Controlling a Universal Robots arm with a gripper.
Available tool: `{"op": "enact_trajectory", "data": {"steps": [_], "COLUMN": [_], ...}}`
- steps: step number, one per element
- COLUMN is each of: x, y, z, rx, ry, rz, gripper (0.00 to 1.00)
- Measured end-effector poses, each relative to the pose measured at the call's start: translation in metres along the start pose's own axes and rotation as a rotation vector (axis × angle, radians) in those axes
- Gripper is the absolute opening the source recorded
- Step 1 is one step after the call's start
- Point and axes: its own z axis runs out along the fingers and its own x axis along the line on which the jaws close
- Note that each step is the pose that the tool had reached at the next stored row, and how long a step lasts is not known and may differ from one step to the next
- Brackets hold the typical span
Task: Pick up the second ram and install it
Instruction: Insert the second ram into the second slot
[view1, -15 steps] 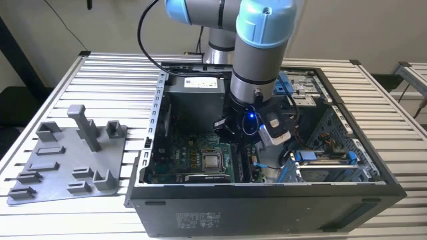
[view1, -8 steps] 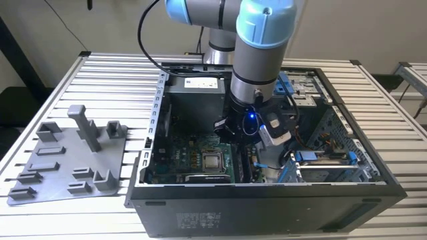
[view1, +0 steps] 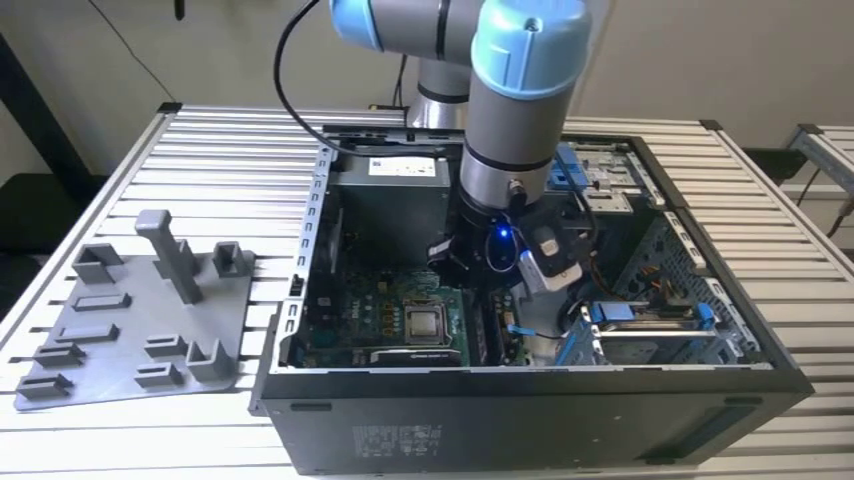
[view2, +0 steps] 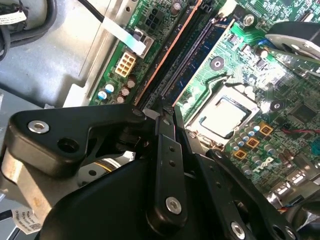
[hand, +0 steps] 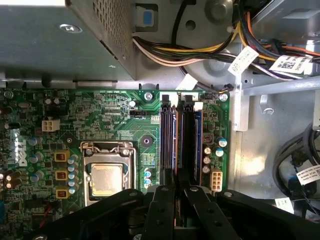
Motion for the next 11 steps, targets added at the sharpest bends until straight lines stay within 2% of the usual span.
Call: {"op": "enact_trajectory", "data": {"steps": [11], "x": [0.0003], "y": [-0.0001], "z": [0.0069], "rx": [0.0004], "ry": [0.0002], "rz": [-0.001], "gripper": [0.14]}}
